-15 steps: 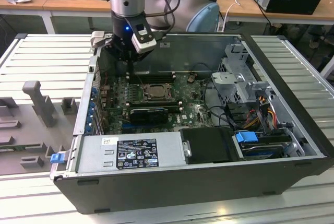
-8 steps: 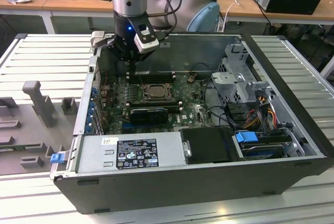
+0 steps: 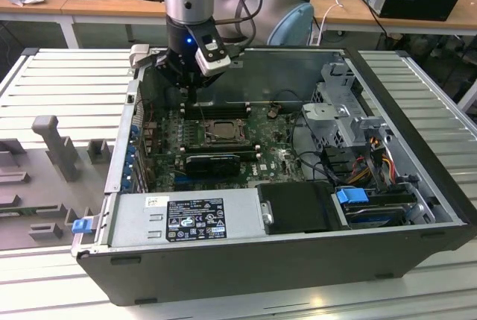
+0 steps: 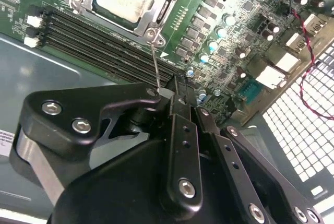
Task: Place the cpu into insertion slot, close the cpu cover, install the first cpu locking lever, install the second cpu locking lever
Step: 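Install the first cpu locking lever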
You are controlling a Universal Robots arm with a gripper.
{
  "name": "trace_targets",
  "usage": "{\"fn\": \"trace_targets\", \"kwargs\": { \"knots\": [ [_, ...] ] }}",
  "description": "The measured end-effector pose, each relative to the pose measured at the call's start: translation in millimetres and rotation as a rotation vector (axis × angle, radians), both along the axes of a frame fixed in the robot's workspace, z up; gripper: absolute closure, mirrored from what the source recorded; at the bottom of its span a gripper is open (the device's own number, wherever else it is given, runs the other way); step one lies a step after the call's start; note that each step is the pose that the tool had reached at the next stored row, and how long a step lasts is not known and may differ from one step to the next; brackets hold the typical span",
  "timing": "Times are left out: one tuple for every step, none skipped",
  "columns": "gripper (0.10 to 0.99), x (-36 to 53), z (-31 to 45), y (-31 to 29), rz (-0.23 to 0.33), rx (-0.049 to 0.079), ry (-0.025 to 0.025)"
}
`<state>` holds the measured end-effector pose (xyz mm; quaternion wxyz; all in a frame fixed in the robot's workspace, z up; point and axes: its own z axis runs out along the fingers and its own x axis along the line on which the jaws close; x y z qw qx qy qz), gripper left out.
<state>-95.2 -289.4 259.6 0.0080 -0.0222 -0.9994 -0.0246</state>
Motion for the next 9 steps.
{"fn": "trace_targets", "kwargs": {
  "knots": [
    [0.980,0.9,0.0,0.0,0.000,0.000,0.0001],
    [0.980,1.8,0.0,0.0,0.000,0.000,0.0000],
    [0.980,2.6,0.1,0.0,0.000,0.000,0.0001],
    [0.980,3.7,0.1,0.0,0.000,0.000,0.0001],
    [0.980,4.3,0.1,0.0,0.000,0.000,0.0001],
    [0.980,4.9,0.0,0.0,0.000,0.000,0.0001],
    [0.980,5.4,0.0,0.0,0.000,0.000,0.0000],
    [0.980,6.0,0.0,0.0,0.000,0.000,0.0001],
    [0.980,6.5,0.0,0.0,0.000,0.000,0.0001]
  ]
}}
